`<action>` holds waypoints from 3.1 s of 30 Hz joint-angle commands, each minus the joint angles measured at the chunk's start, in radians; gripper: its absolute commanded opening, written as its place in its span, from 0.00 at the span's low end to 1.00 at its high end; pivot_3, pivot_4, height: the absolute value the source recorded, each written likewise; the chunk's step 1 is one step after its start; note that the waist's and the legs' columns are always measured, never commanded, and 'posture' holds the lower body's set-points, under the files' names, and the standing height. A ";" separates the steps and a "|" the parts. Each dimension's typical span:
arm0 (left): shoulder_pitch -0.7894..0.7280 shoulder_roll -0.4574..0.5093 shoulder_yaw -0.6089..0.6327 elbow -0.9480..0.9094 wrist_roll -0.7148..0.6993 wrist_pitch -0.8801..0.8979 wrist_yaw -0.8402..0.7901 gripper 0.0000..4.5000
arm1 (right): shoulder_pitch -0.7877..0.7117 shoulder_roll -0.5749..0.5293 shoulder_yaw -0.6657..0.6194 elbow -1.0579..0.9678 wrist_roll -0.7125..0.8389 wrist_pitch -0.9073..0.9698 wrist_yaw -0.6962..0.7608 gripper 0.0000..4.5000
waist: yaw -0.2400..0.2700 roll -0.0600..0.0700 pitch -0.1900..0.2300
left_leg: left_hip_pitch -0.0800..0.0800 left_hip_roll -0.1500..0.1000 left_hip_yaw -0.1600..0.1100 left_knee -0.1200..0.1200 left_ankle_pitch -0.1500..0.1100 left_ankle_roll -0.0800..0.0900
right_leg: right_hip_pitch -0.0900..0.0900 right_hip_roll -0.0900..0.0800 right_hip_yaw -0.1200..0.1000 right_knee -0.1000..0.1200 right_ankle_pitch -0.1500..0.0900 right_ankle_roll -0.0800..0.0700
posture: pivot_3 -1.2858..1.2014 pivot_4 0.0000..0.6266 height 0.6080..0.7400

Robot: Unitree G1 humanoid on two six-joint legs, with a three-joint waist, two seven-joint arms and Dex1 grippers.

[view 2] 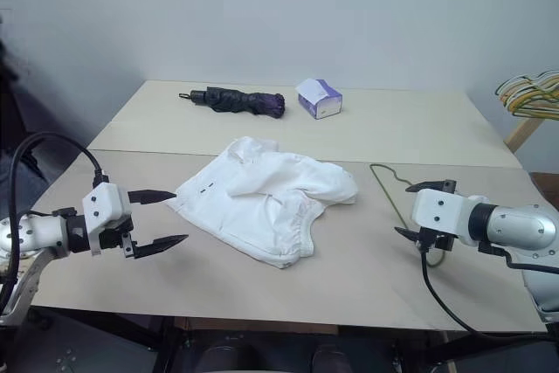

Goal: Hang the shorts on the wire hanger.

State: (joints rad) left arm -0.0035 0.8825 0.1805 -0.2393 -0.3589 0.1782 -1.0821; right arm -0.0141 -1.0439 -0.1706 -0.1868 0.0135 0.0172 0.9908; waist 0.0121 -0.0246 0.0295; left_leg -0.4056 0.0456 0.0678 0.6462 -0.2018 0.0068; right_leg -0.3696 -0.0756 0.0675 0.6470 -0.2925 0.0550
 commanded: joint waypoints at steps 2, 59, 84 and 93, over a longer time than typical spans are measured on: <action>-0.024 0.004 0.027 -0.023 -0.010 0.004 0.020 1.00 | -0.017 -0.015 -0.028 -0.015 0.009 -0.018 -0.002 0.98 | 0.000 0.000 0.000 | 0.000 0.000 0.000 0.000 0.000 0.000 | 0.000 0.000 0.000 0.000 0.000 0.000 | 0.55 0.00 1.00; -0.244 0.111 -0.145 0.376 0.204 -0.251 -0.193 1.00 | -0.226 0.400 0.687 -0.235 -0.475 0.175 -0.144 0.98 | -0.040 -0.004 -0.003 | -0.004 0.003 0.001 0.000 0.000 -0.001 | -0.005 0.003 -0.001 0.003 -0.001 -0.001 | 0.52 0.00 1.00; -0.372 0.074 -0.269 0.571 0.375 -0.387 -0.129 1.00 | -0.118 0.149 0.470 -0.156 -0.364 -0.153 -0.129 0.01 | -0.030 -0.005 -0.003 | -0.001 0.002 0.002 0.000 0.000 -0.001 | -0.003 0.002 -0.002 0.002 -0.001 -0.001 | 0.50 0.00 1.00; -0.497 -0.018 -0.376 0.670 0.297 -0.271 -0.387 1.00 | -0.155 0.107 0.453 -0.024 -0.352 -0.289 -0.125 0.01 | -0.056 -0.006 -0.004 | -0.002 0.003 0.002 0.001 0.000 -0.001 | -0.003 0.003 -0.002 0.002 -0.001 -0.002 | 0.49 0.00 1.00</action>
State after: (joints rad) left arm -0.4654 0.8679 -0.1960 0.4162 -0.0496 -0.0856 -1.4546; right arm -0.1475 -0.9400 0.3157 -0.2095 -0.3407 -0.2553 0.8761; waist -0.0436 -0.0303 0.0259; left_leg -0.4075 0.0484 0.0692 0.6468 -0.2017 0.0063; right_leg -0.3721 -0.0724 0.0657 0.6494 -0.2938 0.0532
